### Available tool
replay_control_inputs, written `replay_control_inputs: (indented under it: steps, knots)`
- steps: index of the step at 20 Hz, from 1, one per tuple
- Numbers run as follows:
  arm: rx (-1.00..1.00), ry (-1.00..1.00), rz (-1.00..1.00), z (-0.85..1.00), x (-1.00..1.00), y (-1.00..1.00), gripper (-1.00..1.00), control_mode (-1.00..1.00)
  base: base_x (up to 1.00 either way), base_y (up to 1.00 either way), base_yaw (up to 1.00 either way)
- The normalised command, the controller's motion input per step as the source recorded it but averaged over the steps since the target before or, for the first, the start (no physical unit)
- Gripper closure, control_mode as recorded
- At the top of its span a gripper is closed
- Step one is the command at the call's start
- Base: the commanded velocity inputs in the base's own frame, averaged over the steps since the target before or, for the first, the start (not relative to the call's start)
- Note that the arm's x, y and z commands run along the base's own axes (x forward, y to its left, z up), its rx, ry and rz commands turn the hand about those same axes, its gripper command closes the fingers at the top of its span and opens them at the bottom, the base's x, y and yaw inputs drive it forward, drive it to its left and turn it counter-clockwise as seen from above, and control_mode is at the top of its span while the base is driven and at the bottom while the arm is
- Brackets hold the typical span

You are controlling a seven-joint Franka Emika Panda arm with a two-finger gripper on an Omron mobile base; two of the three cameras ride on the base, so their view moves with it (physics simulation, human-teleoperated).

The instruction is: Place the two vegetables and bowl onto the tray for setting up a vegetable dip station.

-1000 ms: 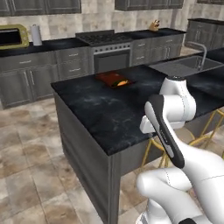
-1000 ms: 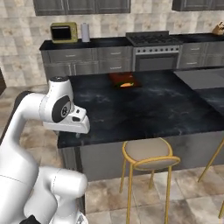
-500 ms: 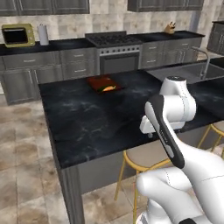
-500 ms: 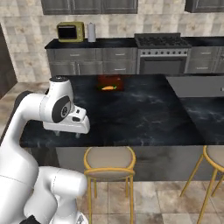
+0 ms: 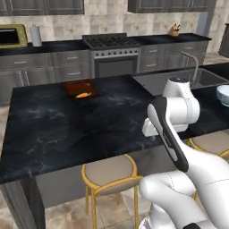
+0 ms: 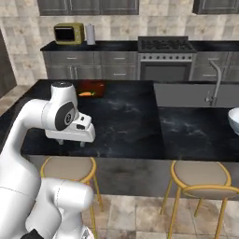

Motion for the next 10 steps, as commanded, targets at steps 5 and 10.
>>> replay_control_inputs:
  steps: [5,10]
  knots:
    - [0.00,0.00,0.00,0.00,0.00,0.00,-1.00,1.00,0.00,-1.00,0.17]
    - [0.00,0.00,0.00,0.00,0.00,0.00,-1.00,1.00,0.00,-0.94,0.15]
